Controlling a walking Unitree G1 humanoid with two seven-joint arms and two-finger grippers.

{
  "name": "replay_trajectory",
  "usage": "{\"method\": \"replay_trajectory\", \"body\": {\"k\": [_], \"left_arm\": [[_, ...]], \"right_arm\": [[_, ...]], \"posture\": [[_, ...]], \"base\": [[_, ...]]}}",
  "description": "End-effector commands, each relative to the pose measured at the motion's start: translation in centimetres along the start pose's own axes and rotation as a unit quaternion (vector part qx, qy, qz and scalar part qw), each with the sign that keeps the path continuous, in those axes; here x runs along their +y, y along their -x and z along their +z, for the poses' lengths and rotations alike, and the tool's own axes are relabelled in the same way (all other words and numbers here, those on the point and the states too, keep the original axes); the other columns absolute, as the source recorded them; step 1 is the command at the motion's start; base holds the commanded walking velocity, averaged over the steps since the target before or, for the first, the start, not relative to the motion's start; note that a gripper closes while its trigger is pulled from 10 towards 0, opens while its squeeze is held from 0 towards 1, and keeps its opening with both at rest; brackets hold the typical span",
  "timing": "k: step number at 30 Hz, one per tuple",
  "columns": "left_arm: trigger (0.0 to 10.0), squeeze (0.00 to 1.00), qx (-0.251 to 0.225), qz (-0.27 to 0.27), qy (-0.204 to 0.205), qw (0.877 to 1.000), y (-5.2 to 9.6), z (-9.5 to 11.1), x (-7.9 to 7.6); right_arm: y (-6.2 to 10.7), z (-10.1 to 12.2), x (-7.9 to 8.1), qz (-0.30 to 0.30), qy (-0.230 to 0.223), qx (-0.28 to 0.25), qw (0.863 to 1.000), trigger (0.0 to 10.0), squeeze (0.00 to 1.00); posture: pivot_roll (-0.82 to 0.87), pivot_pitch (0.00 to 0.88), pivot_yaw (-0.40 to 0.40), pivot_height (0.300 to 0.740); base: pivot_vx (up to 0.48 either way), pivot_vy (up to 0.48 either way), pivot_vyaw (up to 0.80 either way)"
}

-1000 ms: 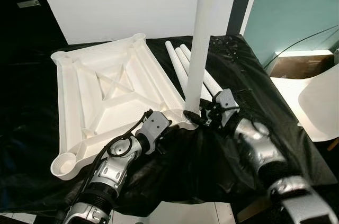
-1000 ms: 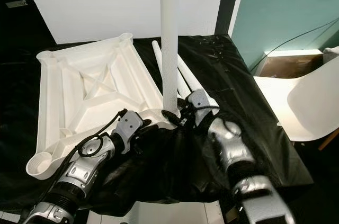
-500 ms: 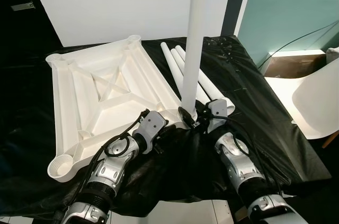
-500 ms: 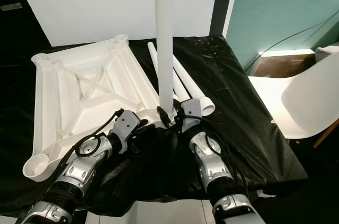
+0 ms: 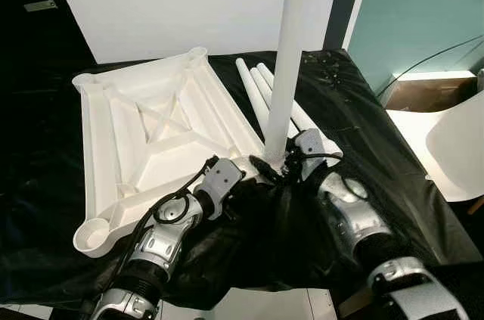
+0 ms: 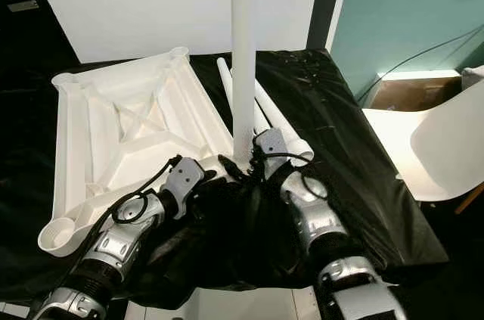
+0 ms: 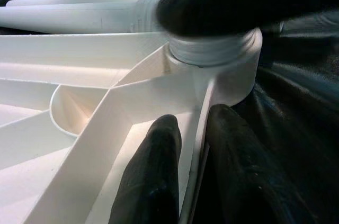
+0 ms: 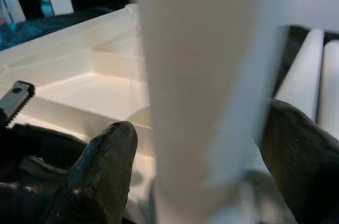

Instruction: Building children table

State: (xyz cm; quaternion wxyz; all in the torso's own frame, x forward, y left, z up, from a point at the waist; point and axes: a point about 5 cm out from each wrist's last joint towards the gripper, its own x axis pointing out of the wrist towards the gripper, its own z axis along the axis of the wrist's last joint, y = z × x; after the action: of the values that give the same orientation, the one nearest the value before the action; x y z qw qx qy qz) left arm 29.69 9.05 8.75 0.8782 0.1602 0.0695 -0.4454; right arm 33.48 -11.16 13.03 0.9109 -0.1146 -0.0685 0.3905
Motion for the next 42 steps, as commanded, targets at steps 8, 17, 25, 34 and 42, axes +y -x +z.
{"method": "replay_trajectory", "body": {"k": [8,17,25,34,42], "left_arm": [[10.0,0.0,0.055,-0.041,0.031,0.997,0.1,-2.7,-1.9],[10.0,0.0,0.055,-0.037,0.034,0.997,0.2,-2.8,-1.9],[10.0,0.0,0.056,-0.038,0.029,0.997,0.0,-2.7,-1.8],[10.0,0.0,0.061,-0.034,0.027,0.997,0.6,-2.9,-1.5],[10.0,0.0,0.059,-0.031,0.029,0.997,0.5,-2.9,-1.6]], "right_arm": [[0.3,0.0,-0.8,0.073,0.009,0.038,0.997,0.0,0.0],[0.2,-0.7,0.8,0.039,-0.031,0.017,0.999,0.0,0.0],[-0.1,-2.2,3.4,-0.163,-0.095,-0.005,0.982,0.0,0.0],[-1.1,-1.7,3.8,-0.158,-0.1,-0.015,0.982,10.0,0.0],[-0.8,-1.6,2.4,-0.167,-0.07,-0.002,0.983,10.0,0.0]], "posture": [[0.01,0.0,-0.001,0.74],[0.02,0.0,-0.006,0.74],[0.03,0.0,-0.009,0.74],[0.04,0.0,-0.009,0.74],[0.04,0.0,-0.011,0.74]], "base": [[0.0,0.0,0.0],[0.0,0.0,0.0],[0.0,0.0,0.0],[0.0,0.0,0.0],[0.0,0.0,0.0]]}}
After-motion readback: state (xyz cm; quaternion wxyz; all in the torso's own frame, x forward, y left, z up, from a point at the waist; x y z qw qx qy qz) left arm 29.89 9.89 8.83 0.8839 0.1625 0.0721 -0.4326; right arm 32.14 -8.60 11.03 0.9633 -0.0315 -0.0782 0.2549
